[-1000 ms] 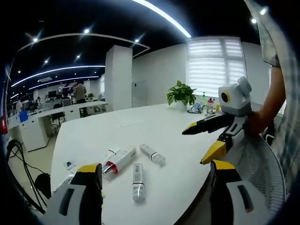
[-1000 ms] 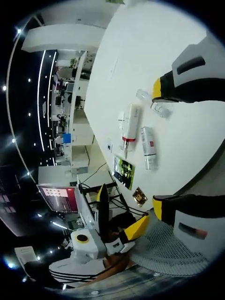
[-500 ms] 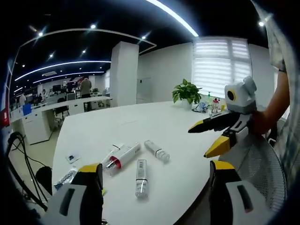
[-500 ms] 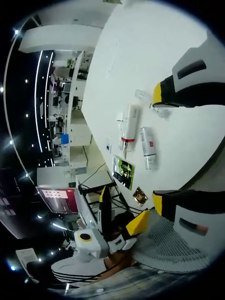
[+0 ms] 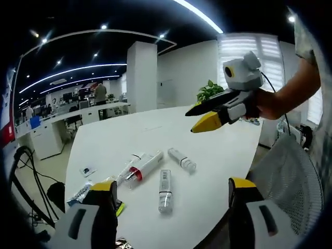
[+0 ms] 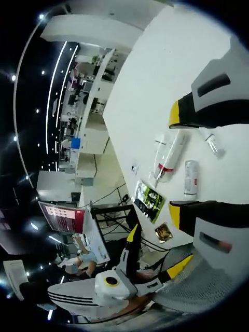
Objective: Arrange the skincare products in the storage area until every visible bottle or jar stands upright without overlapping.
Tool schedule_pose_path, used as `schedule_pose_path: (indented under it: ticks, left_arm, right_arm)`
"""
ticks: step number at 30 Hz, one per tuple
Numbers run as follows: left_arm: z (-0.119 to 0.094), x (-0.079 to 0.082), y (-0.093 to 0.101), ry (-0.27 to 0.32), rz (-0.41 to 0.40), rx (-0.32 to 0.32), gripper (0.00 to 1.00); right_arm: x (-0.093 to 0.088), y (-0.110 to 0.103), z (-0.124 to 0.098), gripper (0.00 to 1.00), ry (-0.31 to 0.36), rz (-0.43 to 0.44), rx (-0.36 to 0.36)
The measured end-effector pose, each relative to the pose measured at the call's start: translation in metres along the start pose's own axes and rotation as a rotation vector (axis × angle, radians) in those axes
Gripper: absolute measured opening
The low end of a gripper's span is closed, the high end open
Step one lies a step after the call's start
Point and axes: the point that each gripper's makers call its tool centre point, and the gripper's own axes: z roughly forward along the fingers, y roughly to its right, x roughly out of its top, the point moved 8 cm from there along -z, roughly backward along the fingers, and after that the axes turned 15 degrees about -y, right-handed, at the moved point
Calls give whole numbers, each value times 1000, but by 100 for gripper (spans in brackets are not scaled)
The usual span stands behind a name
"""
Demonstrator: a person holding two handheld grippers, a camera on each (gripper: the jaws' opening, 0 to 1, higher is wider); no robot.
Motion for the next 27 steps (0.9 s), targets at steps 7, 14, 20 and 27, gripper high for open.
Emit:
schedule_pose_path:
  ticks: [7,14,20,27]
  left_arm:
    - [0,-3,-4,-22,-3,33,88]
    - [1,-5,-5,-45,-5,47,85]
    - [2,-7,-6,-68,0,60,84]
    - [4,-11,-7,-101,9,75,81]
  right_arm:
    - [38,33,30,48,-54,-183,-9]
    - [72,46,63,41,-159,-292,100]
    - [89,52,101,35,-292,-412,187]
    - [88,47,140,34,-409,-546,267]
